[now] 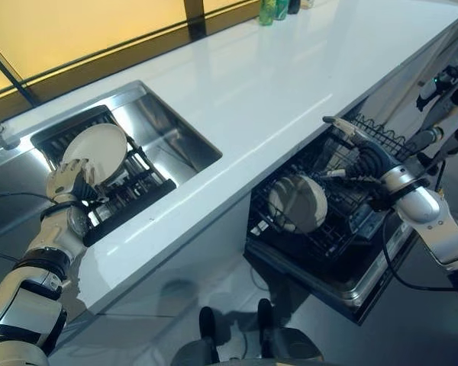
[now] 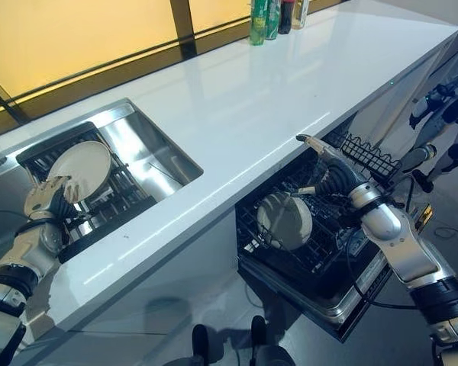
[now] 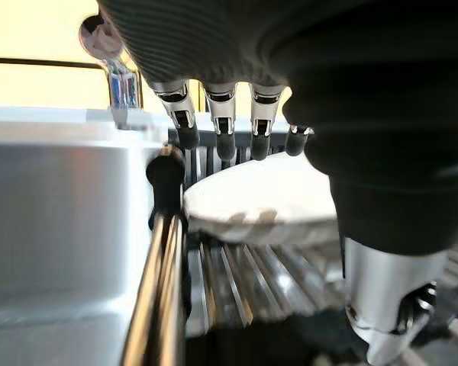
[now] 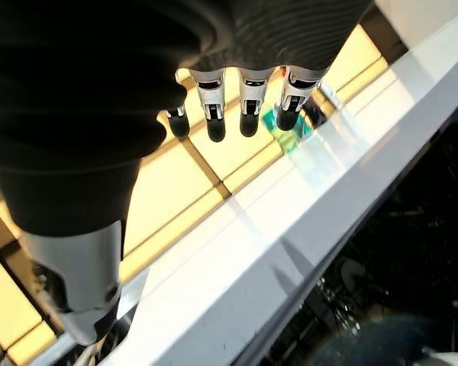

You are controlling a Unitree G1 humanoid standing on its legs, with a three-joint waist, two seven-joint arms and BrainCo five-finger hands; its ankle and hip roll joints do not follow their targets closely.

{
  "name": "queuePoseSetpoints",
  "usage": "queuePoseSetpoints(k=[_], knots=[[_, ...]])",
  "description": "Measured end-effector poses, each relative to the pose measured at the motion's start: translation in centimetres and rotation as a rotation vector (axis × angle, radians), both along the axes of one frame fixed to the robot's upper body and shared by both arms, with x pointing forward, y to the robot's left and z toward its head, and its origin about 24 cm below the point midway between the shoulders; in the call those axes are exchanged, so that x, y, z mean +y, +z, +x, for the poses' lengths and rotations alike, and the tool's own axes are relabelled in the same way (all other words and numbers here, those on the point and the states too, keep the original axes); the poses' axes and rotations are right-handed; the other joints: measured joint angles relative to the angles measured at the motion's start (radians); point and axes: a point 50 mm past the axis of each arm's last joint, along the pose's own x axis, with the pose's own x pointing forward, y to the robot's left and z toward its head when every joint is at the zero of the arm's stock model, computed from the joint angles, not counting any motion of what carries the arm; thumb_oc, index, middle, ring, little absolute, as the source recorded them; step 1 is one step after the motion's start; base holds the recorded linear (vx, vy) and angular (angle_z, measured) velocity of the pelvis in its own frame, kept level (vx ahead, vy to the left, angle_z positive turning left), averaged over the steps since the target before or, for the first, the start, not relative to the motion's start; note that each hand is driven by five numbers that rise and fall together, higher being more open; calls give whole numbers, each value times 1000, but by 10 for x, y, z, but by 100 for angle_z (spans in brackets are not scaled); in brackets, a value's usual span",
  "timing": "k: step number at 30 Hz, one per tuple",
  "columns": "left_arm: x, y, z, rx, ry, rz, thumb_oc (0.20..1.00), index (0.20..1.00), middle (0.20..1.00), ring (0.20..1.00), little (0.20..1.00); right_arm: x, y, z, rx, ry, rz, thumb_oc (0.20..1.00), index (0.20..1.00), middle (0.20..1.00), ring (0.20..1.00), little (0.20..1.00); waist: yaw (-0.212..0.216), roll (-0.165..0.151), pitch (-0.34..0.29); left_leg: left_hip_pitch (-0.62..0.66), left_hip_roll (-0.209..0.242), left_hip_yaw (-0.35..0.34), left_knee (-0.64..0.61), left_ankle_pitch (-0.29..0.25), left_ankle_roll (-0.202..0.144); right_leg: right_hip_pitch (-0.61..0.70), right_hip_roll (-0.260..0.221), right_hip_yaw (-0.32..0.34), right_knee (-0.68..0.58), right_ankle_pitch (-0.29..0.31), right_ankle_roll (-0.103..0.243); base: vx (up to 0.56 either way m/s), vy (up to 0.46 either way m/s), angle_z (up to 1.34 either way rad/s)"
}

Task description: Pick up plates and place into dishwasher.

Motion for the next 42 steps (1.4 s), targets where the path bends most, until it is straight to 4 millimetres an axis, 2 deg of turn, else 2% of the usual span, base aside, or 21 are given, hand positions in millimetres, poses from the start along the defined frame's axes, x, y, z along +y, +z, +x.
queuePoseSetpoints(k=[4,11,17,20,22,23,24,25,26,27,28,29,30,32,34,35,36,42], knots=[[2,18,6,-26,-3,51,1000,1000,1000,1000,1000,4,7,3,-15,17,-24,1000,1000,1000,1000,1000,1,-10,33,-14,-3,1,0,0,0,-13,-3,1,0,2,3,-50,46,0],[-9,41,19,-90,-48,80,1000,1000,1000,1000,1000,1,19,9,-52,-2,-32,1000,1000,1000,1000,1000,27,7,80,-52,0,2,0,2,-2,-47,-2,-1,0,4,6,-37,53,5],[-17,78,32,-156,-85,210,1000,1000,1000,1000,1000,2,27,14,-65,-3,-67,1000,1000,1000,1000,1000,29,1,121,-116,-4,4,5,1,-3,-104,-7,2,-2,9,13,-34,29,12],[-20,93,35,-187,-88,266,1000,1000,1000,1000,1000,5,39,16,-106,1,-64,1000,1000,1000,1000,1000,28,-1,140,-143,-11,3,5,-2,-6,-133,-13,11,-1,13,20,-28,10,-3],[-19,102,36,-207,-77,283,875,875,875,875,875,6,43,17,-119,4,-65,1000,1000,1000,1000,1000,25,-9,148,-159,-20,3,6,-12,-19,-152,-22,19,-3,15,23,0,10,-9],[-19,106,36,-214,-71,290,849,849,849,849,849,6,44,17,-121,4,-65,1000,1000,1000,1000,1000,25,-10,153,-162,-23,3,5,-13,-19,-157,-23,27,-3,15,39,11,7,-12],[-16,110,36,-231,-40,319,846,846,846,846,846,7,44,17,-122,4,-65,1000,1000,1000,1000,1000,30,3,161,-169,-11,-1,0,-16,-21,-159,-14,21,2,-10,96,13,9,-10],[-12,118,34,-252,-2,356,881,881,881,881,881,7,45,17,-124,5,-65,1000,1000,1000,1000,1000,29,18,171,-182,11,-3,1,-18,-23,-179,5,12,68,-21,104,17,14,7],[-6,129,31,-275,30,374,896,896,896,896,896,6,43,16,-118,5,-66,1000,1000,1000,1000,1000,15,-6,172,-193,-4,-1,9,-31,-51,-184,-11,20,98,-53,79,21,18,14],[1,140,27,-300,71,392,934,934,934,934,934,7,48,16,-132,6,-66,1000,1000,1000,1000,1000,4,-47,181,-204,-35,10,51,-26,-48,-184,-45,11,59,-27,39,21,20,12],[8,141,24,-290,110,398,953,953,953,953,953,7,54,17,-152,7,-69,1000,1000,1000,1000,1000,4,-44,185,-190,-45,25,91,-31,-46,-179,-51,13,32,-24,45,14,19,-11],[14,141,21,-282,135,401,1000,1000,1000,1000,1000,8,58,17,-166,10,-72,1000,1000,1000,1000,1000,5,-24,189,-132,-42,18,39,-24,-9,-173,-40,13,25,-10,62,12,20,-10],[15,145,20,-290,144,405,1000,1000,1000,1000,1000,9,58,17,-163,11,-73,1000,1000,1000,1000,1000,-5,-22,190,-115,-46,12,4,-14,6,-171,-40,15,22,6,72,0,0,0],[14,144,20,-288,138,407,1000,1000,1000,1000,1000,8,58,17,-157,13,-80,1000,1000,1000,1000,1000,-2,-22,190,-95,-51,13,5,6,25,-141,-44,16,0,47,58,9,15,11],[15,147,19,-293,139,412,1000,1000,1000,1000,1000,8,57,17,-151,15,-83,1000,1000,1000,1000,1000,-2,-17,190,-81,-50,4,5,4,26,-123,-42,12,0,51,36,13,12,13],[17,149,18,-295,144,418,934,934,934,934,934,9,58,17,-152,17,-84,1000,1000,1000,1000,1000,-1,-15,189,-79,-46,1,5,5,23,-120,-37,6,0,47,29,16,8,12],[19,150,16,-297,149,422,912,912,912,912,912,9,58,17,-153,17,-84,1000,1000,1000,1000,1000,0,-13,188,-79,-42,0,6,4,21,-117,-34,0,1,48,18,15,8,7],[18,151,17,-316,122,376,900,900,900,900,900,9,61,17,-147,17,-93,1000,1000,1000,1000,1000,0,-12,187,-50,-32,0,6,-2,13,-89,-21,-3,1,42,-1,3,1,-1]])
